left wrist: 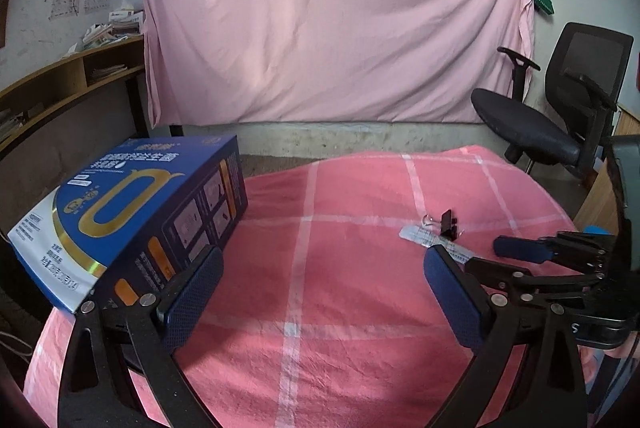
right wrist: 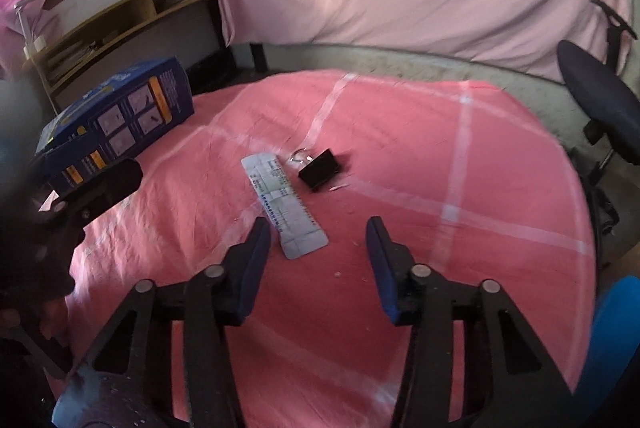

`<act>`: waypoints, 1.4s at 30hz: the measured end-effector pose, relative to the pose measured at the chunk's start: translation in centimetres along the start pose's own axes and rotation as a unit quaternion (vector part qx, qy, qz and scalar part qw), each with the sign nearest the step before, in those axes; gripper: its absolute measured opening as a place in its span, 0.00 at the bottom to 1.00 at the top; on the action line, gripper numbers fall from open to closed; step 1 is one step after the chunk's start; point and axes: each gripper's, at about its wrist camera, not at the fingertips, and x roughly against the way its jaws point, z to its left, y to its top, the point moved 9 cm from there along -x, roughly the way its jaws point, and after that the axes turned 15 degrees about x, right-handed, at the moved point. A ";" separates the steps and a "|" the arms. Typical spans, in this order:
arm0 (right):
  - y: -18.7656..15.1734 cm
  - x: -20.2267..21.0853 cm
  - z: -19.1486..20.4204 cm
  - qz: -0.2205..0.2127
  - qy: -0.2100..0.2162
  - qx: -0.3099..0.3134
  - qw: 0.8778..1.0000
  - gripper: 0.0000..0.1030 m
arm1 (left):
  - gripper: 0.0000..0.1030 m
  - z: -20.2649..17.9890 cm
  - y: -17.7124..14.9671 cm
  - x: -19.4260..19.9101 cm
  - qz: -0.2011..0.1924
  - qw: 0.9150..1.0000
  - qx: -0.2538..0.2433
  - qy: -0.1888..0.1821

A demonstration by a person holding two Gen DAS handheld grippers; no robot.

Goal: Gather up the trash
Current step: 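Grasp the black binder clip with the left tool while the right tool grasps the white paper strip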

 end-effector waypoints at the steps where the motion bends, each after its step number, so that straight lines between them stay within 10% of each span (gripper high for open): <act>1: -0.1 -0.2 0.2 0.004 0.008 0.002 1.000 0.48 | 0.95 0.1 -0.1 -0.2 0.005 1.000 0.001 0.001; 15: -3.7 3.8 -1.2 0.013 -0.020 0.001 1.000 0.36 | 0.94 -1.9 -1.3 -1.9 0.067 0.997 -0.013 -0.031; 27: -5.8 5.6 -6.0 0.024 -0.093 -0.058 0.994 0.37 | 0.63 -6.7 -1.6 -6.3 0.133 0.987 -0.071 -0.064; 42: -4.8 3.5 -6.2 0.030 -0.080 -0.064 0.994 0.41 | 0.28 -9.2 -1.3 -9.4 0.158 0.979 -0.094 -0.088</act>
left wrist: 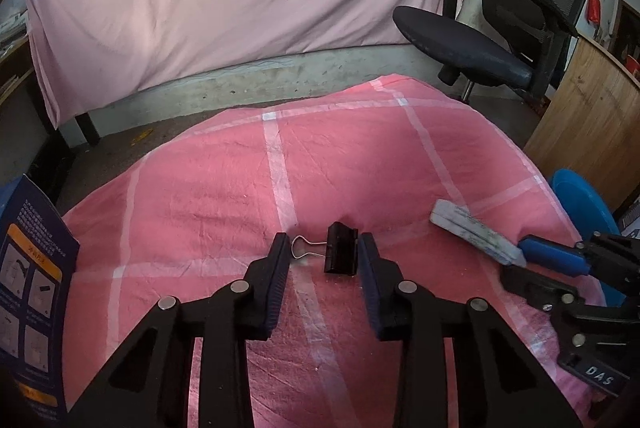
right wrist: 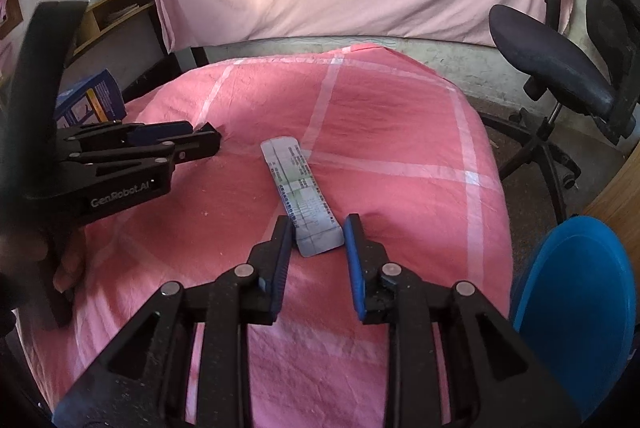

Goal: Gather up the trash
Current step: 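Grasp the black binder clip with the left tool while the right tool grasps the white paper strip, then carry the binder clip and paper strip over the blue basin and open both tools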

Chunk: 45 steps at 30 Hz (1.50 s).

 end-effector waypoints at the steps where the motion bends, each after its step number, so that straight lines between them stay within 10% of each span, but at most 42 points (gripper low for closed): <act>1: 0.0 -0.1 0.1 0.002 0.000 0.003 1.000 0.41 | 0.28 -0.1 0.0 0.1 -0.001 1.000 0.000 -0.001; 12: 0.0 1.3 0.7 -0.027 -0.013 0.003 1.000 0.34 | 0.28 -0.2 -1.2 5.0 -0.075 0.997 0.035 -0.002; 29: 3.6 17.6 2.0 -0.321 -0.110 -0.006 0.941 0.34 | 0.28 -3.1 -0.6 20.0 -0.282 0.958 0.048 -0.033; 45: -3.7 25.4 -3.5 -0.343 -0.216 -0.113 0.907 0.34 | 0.28 -13.3 -2.2 23.0 -0.287 0.951 -0.016 -0.118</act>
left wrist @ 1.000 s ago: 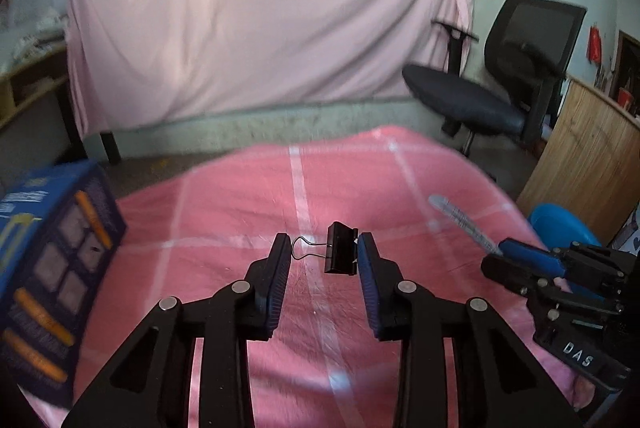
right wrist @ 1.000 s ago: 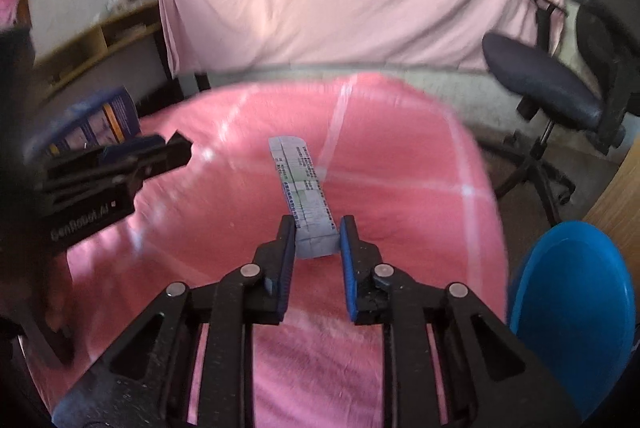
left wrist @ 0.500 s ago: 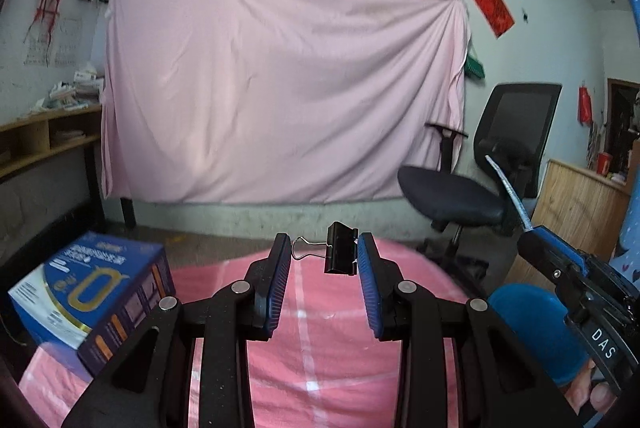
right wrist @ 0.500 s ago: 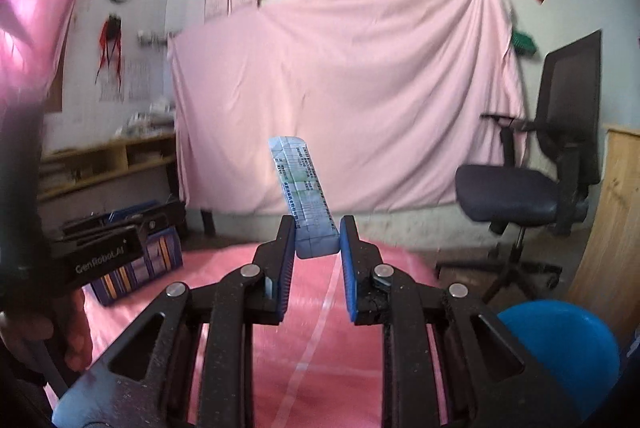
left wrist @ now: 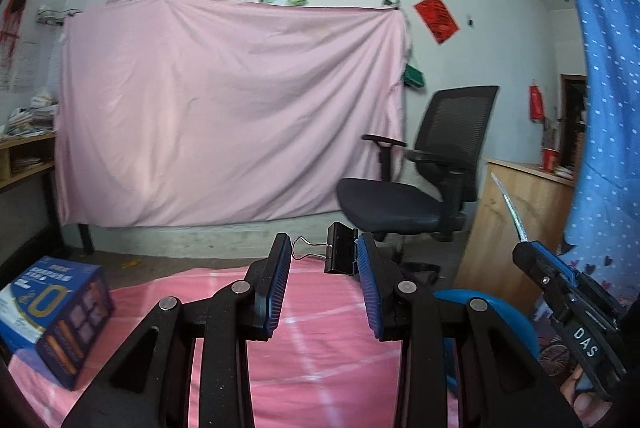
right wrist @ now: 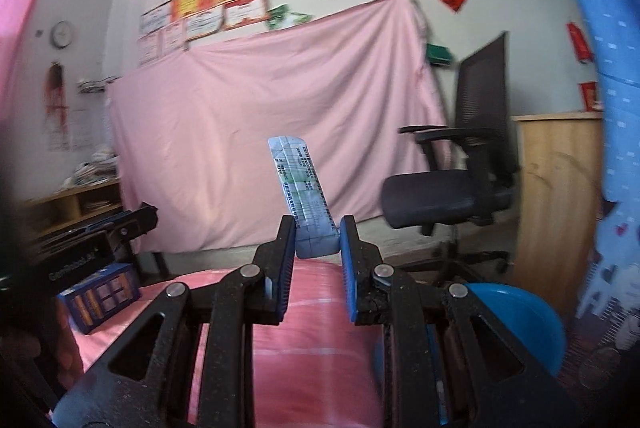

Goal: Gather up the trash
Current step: 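Carry the binder clip and paper strip over the blue basin and open both tools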

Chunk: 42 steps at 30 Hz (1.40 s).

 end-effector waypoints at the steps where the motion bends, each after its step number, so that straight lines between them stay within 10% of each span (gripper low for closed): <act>1: -0.3 0.2 -0.8 0.005 -0.010 -0.002 1.000 0.34 | 0.28 -0.7 -0.1 -0.2 0.002 1.000 -0.003 -0.005; 20: -7.6 1.5 -11.6 0.122 -0.117 -0.067 0.983 0.34 | 0.28 -12.4 -7.6 -7.6 0.103 0.989 -0.046 -0.100; 42: -13.0 0.0 -14.3 0.219 -0.121 -0.096 0.963 0.34 | 0.29 -14.4 -13.8 -12.8 0.212 0.970 -0.038 -0.115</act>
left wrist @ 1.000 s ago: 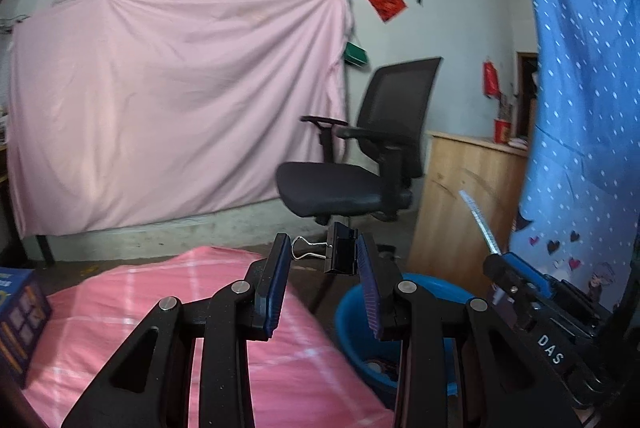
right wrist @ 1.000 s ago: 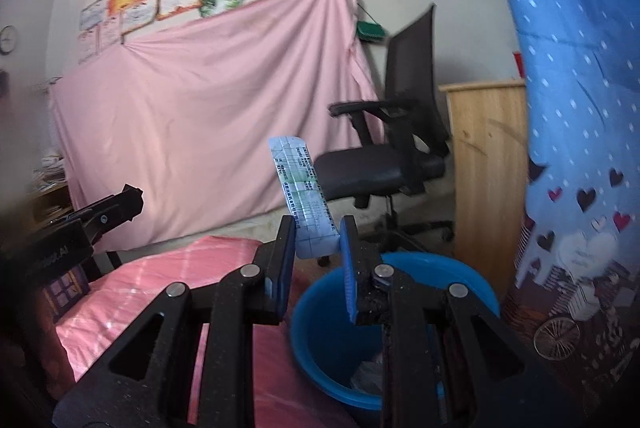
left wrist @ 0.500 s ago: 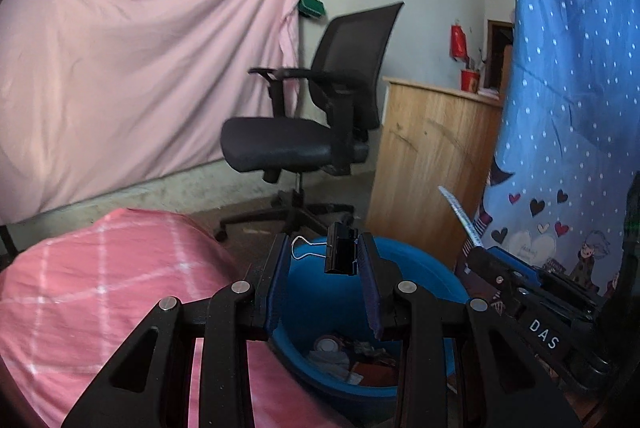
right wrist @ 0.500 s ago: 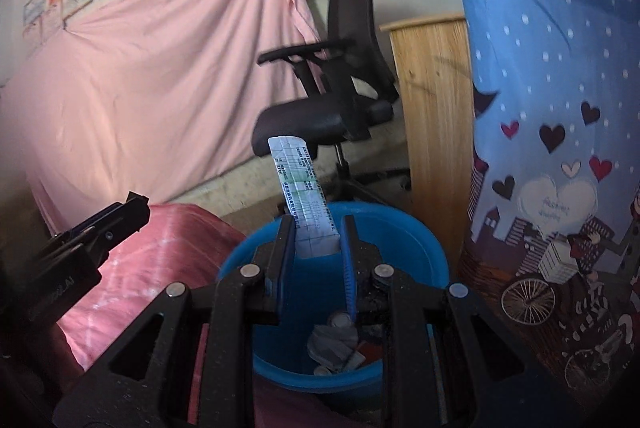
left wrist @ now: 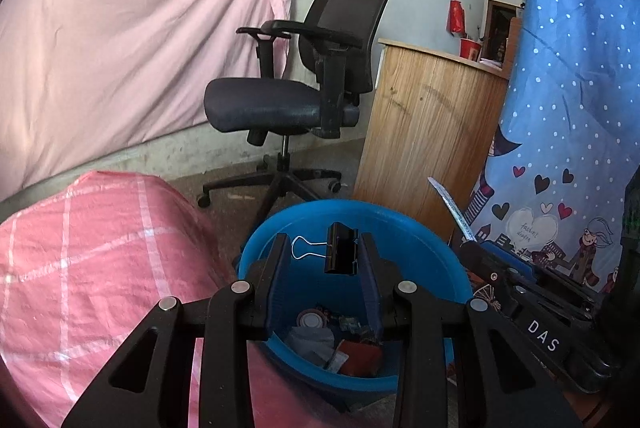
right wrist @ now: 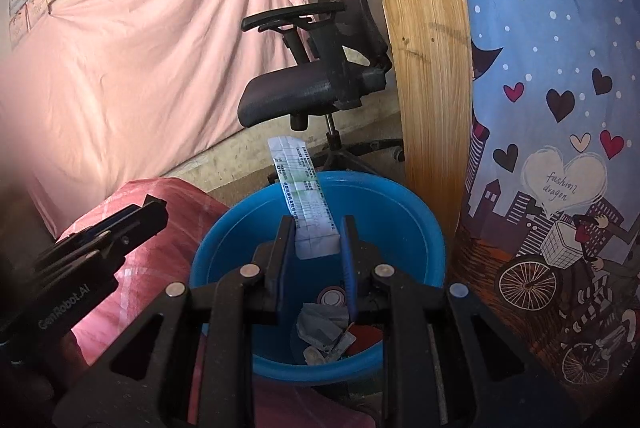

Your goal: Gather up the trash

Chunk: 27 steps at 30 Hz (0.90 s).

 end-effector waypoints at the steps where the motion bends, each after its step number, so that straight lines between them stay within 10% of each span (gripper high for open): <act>1: 0.0 0.0 0.0 0.001 0.000 -0.001 1.000 0.34 | 0.29 0.0 0.0 -0.1 0.002 1.000 0.002 0.000; 27: 0.0 -0.7 -0.4 0.005 0.003 0.000 1.000 0.36 | 0.39 2.1 0.0 0.8 0.026 0.999 0.041 0.021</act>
